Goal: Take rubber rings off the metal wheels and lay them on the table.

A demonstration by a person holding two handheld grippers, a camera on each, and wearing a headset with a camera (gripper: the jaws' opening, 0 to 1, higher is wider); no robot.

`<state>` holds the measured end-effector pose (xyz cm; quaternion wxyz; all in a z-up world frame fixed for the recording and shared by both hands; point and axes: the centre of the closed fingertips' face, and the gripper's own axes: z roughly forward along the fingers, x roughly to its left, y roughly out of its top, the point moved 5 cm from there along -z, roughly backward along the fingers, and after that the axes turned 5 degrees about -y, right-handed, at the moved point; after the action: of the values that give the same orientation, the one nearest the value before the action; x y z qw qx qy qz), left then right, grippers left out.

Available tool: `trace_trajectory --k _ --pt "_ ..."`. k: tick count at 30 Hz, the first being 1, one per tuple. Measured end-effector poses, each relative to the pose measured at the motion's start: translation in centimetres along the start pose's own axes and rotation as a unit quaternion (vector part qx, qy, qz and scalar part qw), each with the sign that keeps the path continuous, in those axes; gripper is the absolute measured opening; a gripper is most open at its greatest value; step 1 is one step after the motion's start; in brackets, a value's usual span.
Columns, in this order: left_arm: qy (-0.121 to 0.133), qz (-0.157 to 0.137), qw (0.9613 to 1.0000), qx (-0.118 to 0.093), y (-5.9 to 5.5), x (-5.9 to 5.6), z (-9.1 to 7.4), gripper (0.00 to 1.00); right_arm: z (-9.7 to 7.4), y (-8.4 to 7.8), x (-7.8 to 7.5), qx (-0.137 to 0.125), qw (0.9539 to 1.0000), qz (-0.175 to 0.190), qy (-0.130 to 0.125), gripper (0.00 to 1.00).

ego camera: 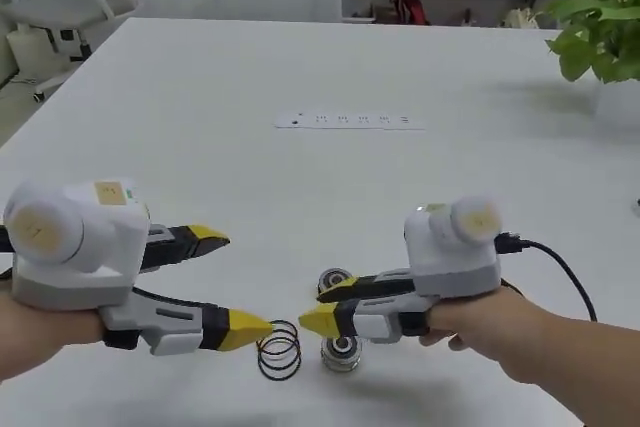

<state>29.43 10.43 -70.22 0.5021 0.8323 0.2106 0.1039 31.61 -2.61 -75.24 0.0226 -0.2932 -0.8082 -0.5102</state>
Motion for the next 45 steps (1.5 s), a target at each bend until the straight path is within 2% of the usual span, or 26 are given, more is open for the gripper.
trace_trajectory --k 10,19,32,45 --pt "0.003 0.001 1.0000 -0.002 0.3 0.6 0.4 0.70 -1.3 0.4 -1.3 -0.014 0.9997 0.005 -0.016 0.24" --pt "0.004 0.002 1.0000 -0.003 0.7 1.0 0.9 0.69 -2.2 0.6 -2.3 -0.024 0.9990 -0.005 -0.036 0.24" --pt "0.007 -0.001 1.0000 -0.001 0.6 1.6 2.1 0.67 -2.6 -0.2 -3.9 -0.008 0.9958 -0.057 -0.071 0.22" --pt "0.004 -0.001 1.0000 0.006 0.3 2.1 3.6 0.65 -2.1 -1.0 -4.4 0.009 0.9937 -0.076 -0.082 0.22"
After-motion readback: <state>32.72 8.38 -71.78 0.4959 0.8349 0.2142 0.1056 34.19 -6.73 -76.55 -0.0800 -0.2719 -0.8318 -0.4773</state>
